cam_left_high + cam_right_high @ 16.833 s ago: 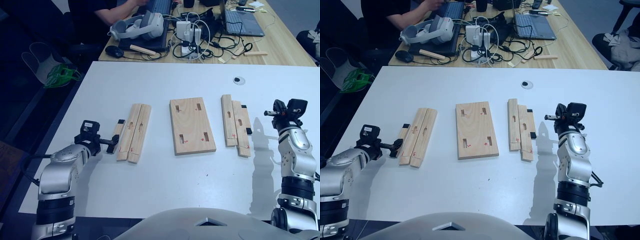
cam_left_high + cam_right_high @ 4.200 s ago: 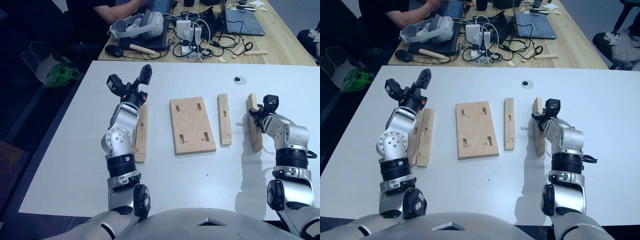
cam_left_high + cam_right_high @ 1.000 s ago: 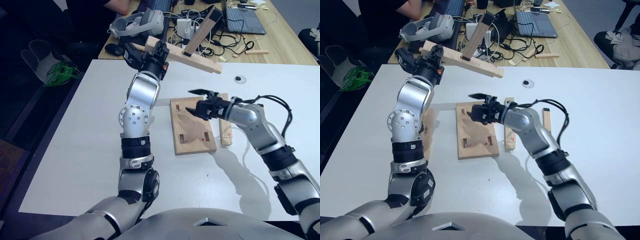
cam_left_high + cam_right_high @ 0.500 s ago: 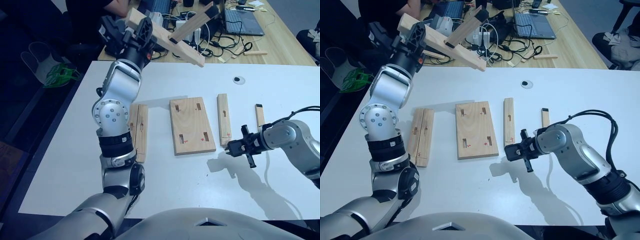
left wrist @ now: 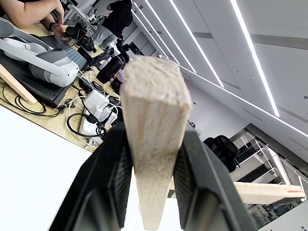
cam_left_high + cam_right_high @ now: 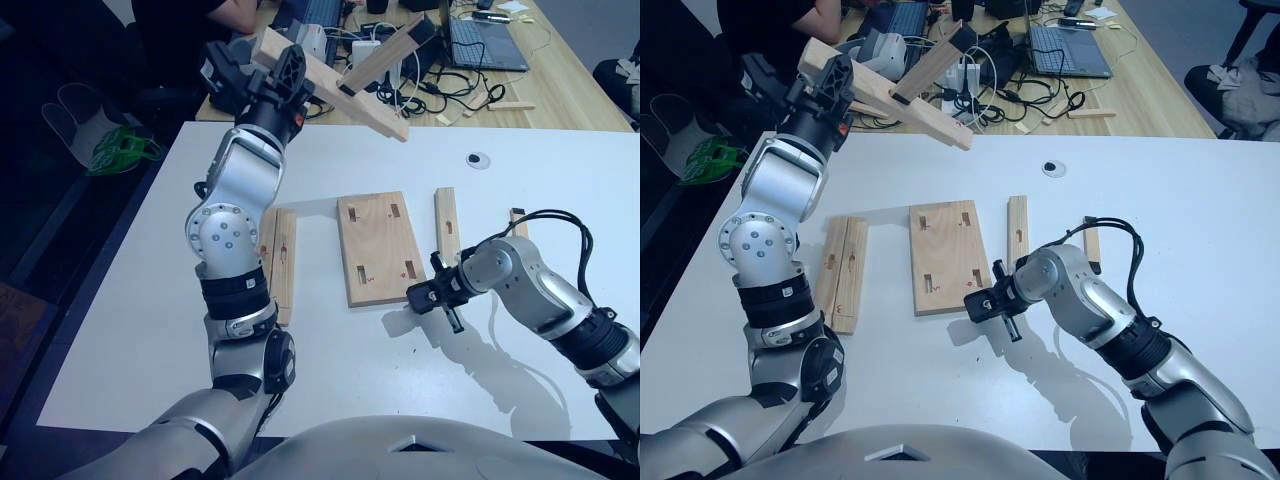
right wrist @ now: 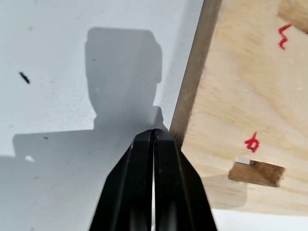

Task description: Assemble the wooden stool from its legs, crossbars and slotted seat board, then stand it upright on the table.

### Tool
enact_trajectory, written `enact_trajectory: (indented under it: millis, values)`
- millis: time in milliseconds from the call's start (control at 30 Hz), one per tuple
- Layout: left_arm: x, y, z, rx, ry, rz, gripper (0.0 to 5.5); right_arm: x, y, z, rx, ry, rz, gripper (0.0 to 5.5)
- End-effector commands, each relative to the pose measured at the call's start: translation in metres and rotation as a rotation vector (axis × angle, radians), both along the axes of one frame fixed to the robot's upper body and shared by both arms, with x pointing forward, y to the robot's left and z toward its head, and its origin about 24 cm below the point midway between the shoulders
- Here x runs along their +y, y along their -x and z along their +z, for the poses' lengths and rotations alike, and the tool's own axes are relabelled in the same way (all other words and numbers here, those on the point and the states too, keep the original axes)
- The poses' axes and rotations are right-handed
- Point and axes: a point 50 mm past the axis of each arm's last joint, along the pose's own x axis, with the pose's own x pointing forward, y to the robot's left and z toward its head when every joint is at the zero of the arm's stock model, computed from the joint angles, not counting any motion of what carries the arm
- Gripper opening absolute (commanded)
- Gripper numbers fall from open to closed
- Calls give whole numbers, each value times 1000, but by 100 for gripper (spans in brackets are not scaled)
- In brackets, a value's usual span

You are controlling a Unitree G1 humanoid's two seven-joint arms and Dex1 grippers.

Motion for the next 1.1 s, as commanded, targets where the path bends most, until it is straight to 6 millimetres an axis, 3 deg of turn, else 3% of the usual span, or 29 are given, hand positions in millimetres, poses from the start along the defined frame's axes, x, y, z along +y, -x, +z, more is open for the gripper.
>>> enact_trajectory:
  millis: [33,267,400,467,533,567,667,767,1100]
  values:
    - [0,2,-1,7,-16,-1,101,27,-16,-1,-81,-98,-8,0]
    - [-1,6,-1,-1,-92,-26,101,65,-48,-6,-239,-333,-154,0]
    - [1,10,-5,7,-239,-3,101,75,-55,16,-265,-564,-277,0]
    - [3,14,-14,37,-334,16,101,61,-49,27,-249,-608,-312,0]
    - [4,19,-24,72,-405,30,101,34,-35,33,-197,-583,-342,0]
    - [5,22,-27,87,-422,38,101,20,-25,34,-166,-546,-345,0]
    - [14,29,-32,113,-424,98,101,-50,8,30,-91,-320,-398,0]
    - [21,33,-35,145,-471,126,101,-80,26,29,-70,-249,-494,0]
    - [27,51,-37,240,-547,49,101,-84,28,15,-75,-291,-578,0]
